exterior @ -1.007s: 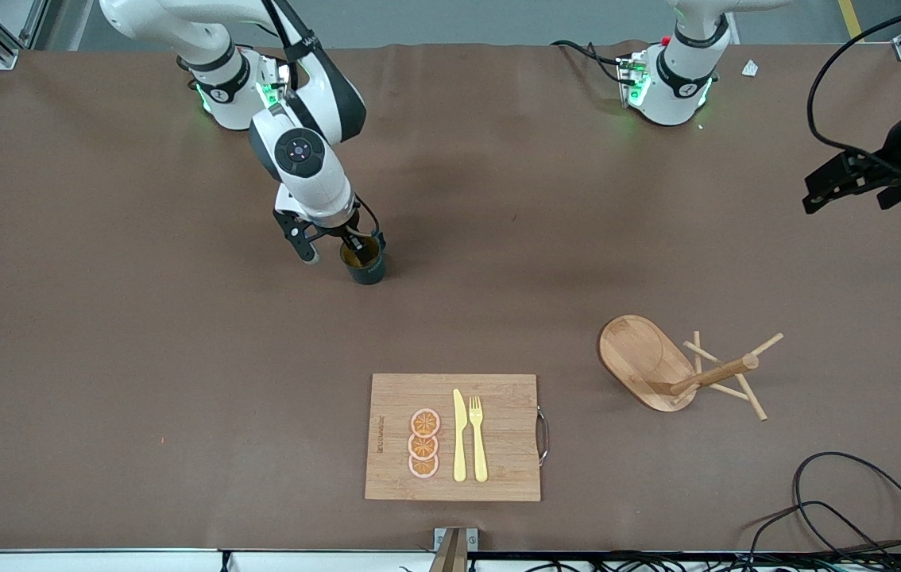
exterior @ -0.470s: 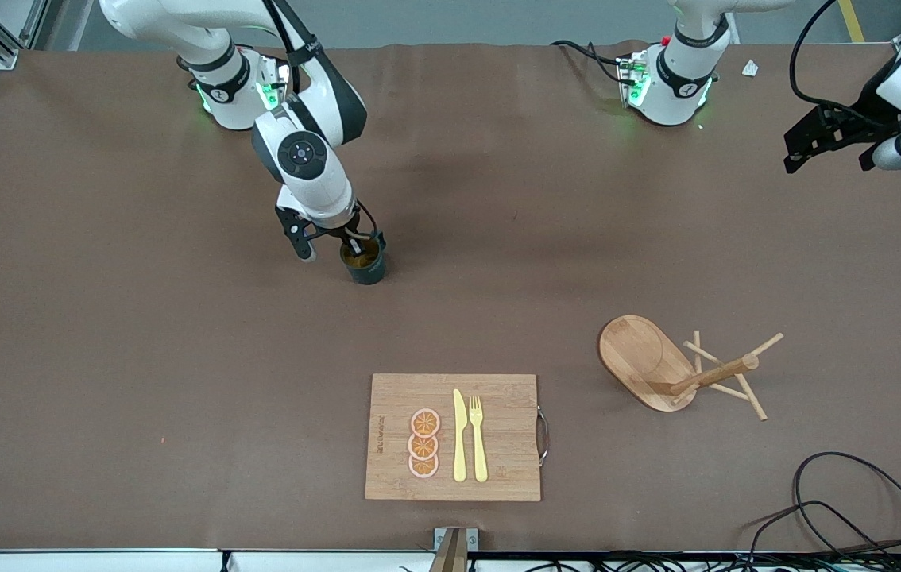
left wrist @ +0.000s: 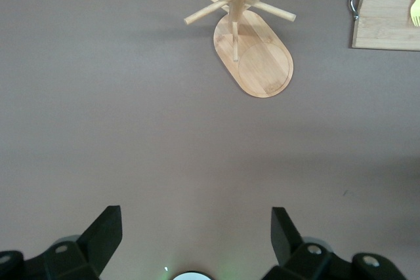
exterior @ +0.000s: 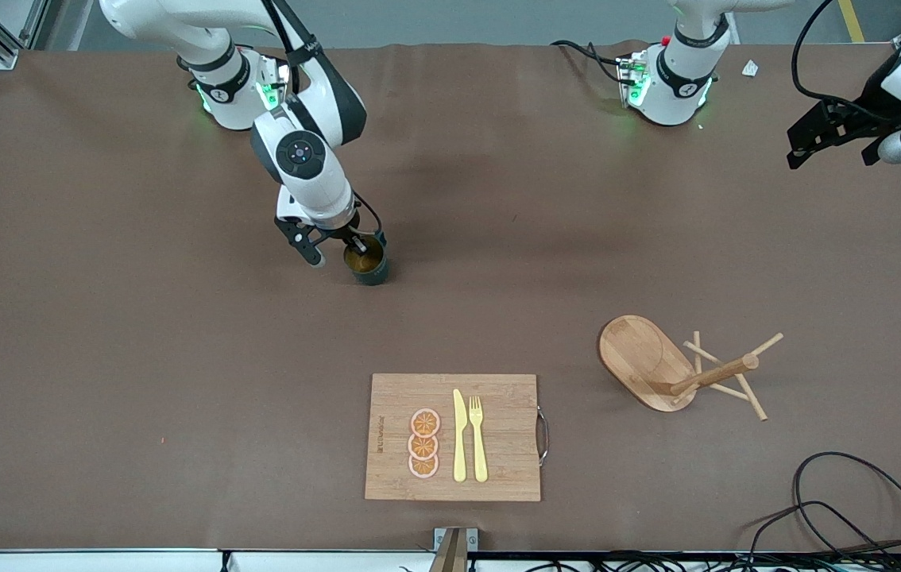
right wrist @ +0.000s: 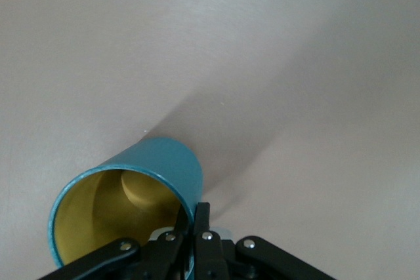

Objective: Transfer cup from left to right arm and place
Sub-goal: 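Close the right gripper on the mug rim and lift it, then carry the mug away from the stand with the right gripper, then set the mug down and open the right gripper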

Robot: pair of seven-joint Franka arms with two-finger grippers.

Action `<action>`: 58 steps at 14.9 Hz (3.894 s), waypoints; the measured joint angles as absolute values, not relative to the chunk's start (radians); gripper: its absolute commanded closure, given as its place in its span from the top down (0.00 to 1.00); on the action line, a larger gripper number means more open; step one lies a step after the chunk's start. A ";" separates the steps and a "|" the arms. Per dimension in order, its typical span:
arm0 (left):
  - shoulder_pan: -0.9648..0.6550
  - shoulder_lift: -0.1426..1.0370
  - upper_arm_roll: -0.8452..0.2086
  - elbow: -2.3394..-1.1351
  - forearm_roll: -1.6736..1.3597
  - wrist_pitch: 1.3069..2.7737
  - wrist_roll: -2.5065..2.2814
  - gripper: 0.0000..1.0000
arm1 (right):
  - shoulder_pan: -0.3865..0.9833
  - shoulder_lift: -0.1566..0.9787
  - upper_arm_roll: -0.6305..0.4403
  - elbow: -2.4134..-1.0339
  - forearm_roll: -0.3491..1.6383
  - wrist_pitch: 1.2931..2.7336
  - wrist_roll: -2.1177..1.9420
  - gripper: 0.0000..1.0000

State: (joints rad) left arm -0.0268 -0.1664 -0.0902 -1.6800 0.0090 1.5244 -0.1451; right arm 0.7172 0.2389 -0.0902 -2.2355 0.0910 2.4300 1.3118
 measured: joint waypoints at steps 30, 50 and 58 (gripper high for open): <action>-0.012 -0.148 -0.085 -1.680 0.009 1.579 -0.199 1.00 | 0.019 0.336 -0.116 -2.108 0.056 2.456 -1.173 0.01; -0.013 -0.144 -0.093 -1.679 0.009 1.593 -0.209 1.00 | -0.085 0.392 -0.115 -1.996 0.059 2.348 -1.186 1.00; -0.016 -0.144 -0.098 -1.679 0.009 1.593 -0.250 1.00 | -0.088 0.344 -0.106 -1.719 0.059 1.918 -0.824 1.00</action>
State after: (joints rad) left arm -0.0164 -0.1440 -0.0984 -1.6786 0.0090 1.5932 -0.2497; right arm -0.0882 0.3445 -0.1064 -1.7185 0.0589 1.9183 -0.8236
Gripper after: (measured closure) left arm 0.000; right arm 0.000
